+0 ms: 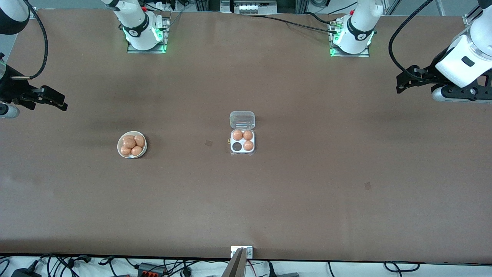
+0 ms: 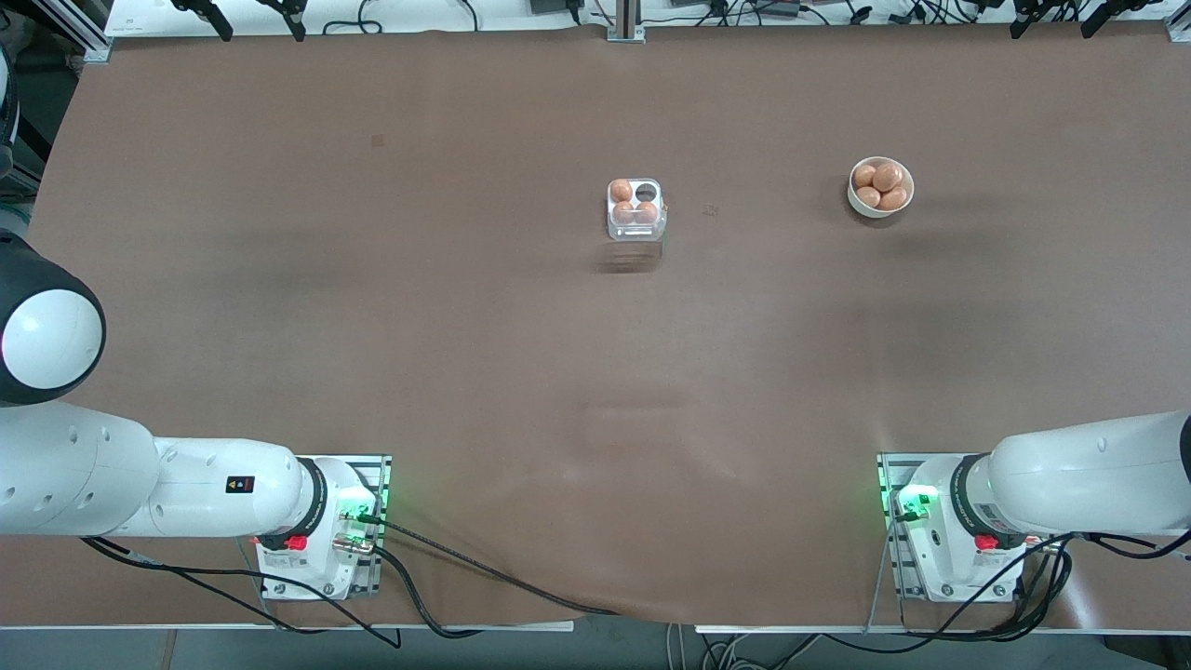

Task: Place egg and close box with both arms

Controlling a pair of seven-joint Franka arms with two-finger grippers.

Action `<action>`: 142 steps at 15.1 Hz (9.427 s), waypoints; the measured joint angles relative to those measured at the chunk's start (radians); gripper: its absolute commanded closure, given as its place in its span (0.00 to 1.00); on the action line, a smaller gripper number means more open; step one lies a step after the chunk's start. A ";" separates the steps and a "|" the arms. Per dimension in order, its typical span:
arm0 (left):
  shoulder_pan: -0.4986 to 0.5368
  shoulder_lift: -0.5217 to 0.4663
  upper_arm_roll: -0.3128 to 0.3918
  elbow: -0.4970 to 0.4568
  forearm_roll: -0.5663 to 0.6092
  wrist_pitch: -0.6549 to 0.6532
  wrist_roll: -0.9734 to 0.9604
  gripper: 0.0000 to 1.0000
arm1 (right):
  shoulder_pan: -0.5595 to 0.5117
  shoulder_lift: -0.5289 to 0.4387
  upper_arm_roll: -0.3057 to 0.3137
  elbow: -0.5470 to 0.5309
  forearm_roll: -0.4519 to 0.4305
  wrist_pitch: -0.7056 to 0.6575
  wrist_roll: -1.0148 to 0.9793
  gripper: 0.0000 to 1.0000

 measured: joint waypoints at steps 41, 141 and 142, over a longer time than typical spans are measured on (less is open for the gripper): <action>0.004 0.000 0.001 0.000 0.001 -0.002 0.000 0.00 | 0.107 0.544 0.009 -0.022 0.037 0.219 -0.002 0.14; 0.009 0.088 -0.387 -0.113 -0.022 -0.198 -0.024 0.99 | 0.058 0.404 -0.033 0.504 0.089 -0.122 0.132 0.00; 0.007 0.088 -0.415 -0.131 -0.052 -0.152 -0.061 0.99 | 0.047 0.388 -0.034 0.503 0.081 -0.124 0.128 0.00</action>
